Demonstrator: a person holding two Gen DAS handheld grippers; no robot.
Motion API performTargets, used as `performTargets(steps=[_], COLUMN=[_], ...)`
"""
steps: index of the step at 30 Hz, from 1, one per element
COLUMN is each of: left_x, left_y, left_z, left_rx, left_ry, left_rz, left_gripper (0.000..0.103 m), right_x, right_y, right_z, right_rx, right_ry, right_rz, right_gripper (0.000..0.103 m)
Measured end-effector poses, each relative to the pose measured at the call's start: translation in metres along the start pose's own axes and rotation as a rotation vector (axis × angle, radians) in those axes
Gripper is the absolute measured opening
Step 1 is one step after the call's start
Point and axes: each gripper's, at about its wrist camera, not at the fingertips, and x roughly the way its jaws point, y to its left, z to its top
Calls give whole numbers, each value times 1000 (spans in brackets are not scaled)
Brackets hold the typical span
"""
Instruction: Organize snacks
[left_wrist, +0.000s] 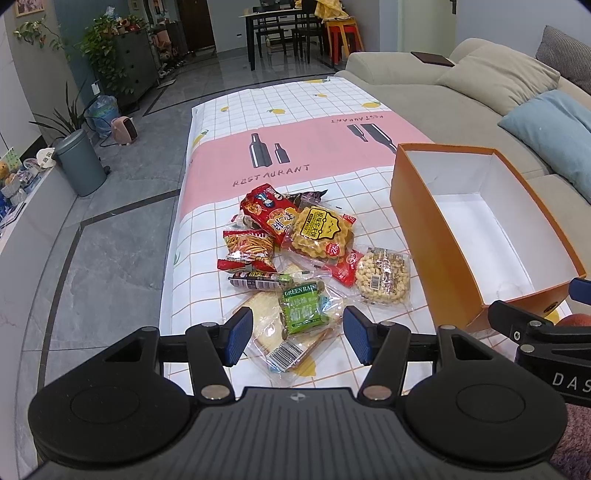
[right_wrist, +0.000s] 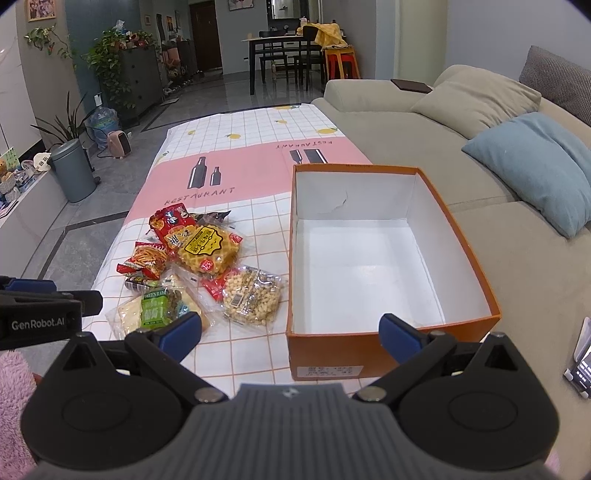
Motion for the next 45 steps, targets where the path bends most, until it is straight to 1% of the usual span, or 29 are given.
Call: performTargets(steps=[15, 20, 21, 23, 25, 30, 33, 35, 38, 39, 40, 42, 44, 45], left_x=[0, 3, 3, 5, 7, 5, 7, 11, 19, 22, 26, 33, 44, 50], left_y=[-3, -2, -2, -2, -2, 8, 16, 21, 32, 35, 39, 45, 53, 58], left_z=[1, 2, 2, 2, 1, -3, -2, -2, -2, -2, -1, -2, -3, -3], left_rx=[1, 5, 7, 17, 34, 24, 20, 14, -12, -15, -13, -14, -20, -26], left_ry=[4, 2, 0, -1, -2, -76, -79, -73, -57, -50, -41, -22, 13, 33], left_rz=[-7, -27, -28, -25, -27, -20, -20, -19, -63, -64, -60, -55, -53, -57], left_gripper=[67, 67, 65, 53, 49, 49, 49, 49, 49, 50, 53, 57, 57, 57], right_x=[0, 2, 3, 4, 5, 10, 14, 16, 21, 25, 29, 39, 51, 57], right_y=[-1, 0, 1, 1, 1, 2, 5, 7, 16, 21, 26, 38, 51, 56], right_z=[1, 0, 0, 0, 1, 4, 6, 10, 15, 17, 19, 21, 21, 21], right_rx=[2, -1, -1, -3, -6, -21, -42, -53, -71, -84, -103, -156, -198, -201], right_ry=[4, 10, 12, 15, 15, 3, -18, -40, -68, -68, -62, -54, -32, -18], right_rz=[0, -2, -2, 0, 0, 12, 19, 56, 130, 149, 160, 173, 194, 209], right_gripper=[100, 100, 100, 100, 100, 99, 99, 99, 99, 99, 98, 84, 80, 80])
